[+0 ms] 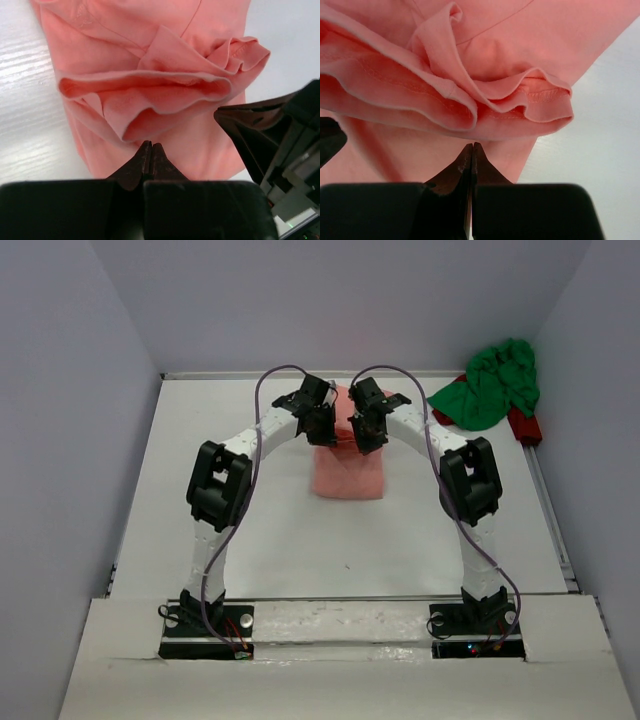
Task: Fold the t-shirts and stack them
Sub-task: Fold the folded rectangular tshirt in 1/3 of the way
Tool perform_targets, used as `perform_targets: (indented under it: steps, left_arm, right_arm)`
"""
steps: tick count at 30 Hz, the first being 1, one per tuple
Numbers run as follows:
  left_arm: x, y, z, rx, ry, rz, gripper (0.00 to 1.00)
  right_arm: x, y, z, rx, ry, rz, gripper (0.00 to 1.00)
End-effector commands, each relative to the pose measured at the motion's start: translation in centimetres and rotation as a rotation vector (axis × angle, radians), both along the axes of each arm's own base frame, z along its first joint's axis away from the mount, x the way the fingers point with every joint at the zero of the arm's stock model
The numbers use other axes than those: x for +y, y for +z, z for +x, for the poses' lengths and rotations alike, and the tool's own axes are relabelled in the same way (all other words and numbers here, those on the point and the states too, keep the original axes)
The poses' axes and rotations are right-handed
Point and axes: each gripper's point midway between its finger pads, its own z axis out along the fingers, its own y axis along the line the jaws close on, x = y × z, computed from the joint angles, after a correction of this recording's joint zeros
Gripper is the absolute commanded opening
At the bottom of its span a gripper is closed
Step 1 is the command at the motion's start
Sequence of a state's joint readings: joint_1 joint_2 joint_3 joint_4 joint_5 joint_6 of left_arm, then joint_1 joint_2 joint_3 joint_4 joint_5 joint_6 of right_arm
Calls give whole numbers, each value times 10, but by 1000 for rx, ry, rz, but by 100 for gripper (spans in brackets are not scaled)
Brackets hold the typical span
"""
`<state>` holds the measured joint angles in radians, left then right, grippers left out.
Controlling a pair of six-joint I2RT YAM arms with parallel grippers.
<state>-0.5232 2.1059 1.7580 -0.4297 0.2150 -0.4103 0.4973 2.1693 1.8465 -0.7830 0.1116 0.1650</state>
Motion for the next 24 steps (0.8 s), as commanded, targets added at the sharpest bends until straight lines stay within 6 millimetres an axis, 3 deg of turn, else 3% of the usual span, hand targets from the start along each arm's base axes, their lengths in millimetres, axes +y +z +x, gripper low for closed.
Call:
perform_targets:
  steps: [1, 15, 19, 24]
  left_arm:
    - [-17, 16, 16, -39, -23, -65, 0]
    - [-31, -6, 49, -43, -32, -109, 0]
    - [-27, -15, 59, -42, -20, -125, 0]
    - [-24, -23, 68, -37, -11, -138, 0]
  right_arm:
    - [8, 23, 18, -89, -3, 41, 0]
    - [18, -10, 54, -106, 4, -10, 0]
    - [3, -21, 80, -135, -27, -45, 0]
    - [-9, -18, 104, -184, -53, -83, 0]
